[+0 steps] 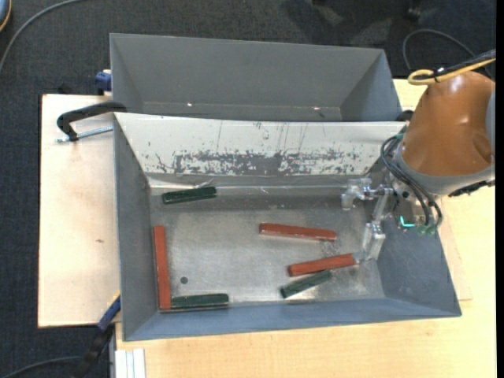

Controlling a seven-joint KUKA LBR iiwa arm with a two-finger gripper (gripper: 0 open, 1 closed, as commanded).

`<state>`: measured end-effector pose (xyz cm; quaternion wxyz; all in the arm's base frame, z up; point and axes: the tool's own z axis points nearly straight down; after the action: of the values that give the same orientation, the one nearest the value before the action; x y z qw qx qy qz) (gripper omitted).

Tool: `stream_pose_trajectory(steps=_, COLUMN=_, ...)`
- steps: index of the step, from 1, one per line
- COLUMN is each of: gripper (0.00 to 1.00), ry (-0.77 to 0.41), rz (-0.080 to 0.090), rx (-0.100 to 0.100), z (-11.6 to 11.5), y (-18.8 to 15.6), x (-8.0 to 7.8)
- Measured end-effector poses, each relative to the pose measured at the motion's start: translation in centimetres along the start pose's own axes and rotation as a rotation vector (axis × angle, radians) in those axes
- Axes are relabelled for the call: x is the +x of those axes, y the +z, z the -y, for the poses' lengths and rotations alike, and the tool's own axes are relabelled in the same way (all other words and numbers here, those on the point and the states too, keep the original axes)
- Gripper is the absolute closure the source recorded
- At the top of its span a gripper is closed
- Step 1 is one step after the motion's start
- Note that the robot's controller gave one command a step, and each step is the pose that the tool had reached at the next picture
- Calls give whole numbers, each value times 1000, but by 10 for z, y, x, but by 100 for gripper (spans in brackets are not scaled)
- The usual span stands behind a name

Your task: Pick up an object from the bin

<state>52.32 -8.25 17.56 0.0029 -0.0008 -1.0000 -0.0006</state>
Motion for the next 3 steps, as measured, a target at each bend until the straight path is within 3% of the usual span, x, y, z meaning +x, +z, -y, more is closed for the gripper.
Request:
stream_pose_trajectory(steps=1, gripper=0, ry=-19, rz=-1, rx=-1, z=2, y=109, x=1)
stream_pose_trajectory(steps=2, gripper=0, ry=-99, rz=15, rx=0, z=-42, y=104, x=-51)
stream_pose_trajectory(steps=3, gripper=100, ry=-95, rz=11, rx=1, z=-39, y=104, x=-49)
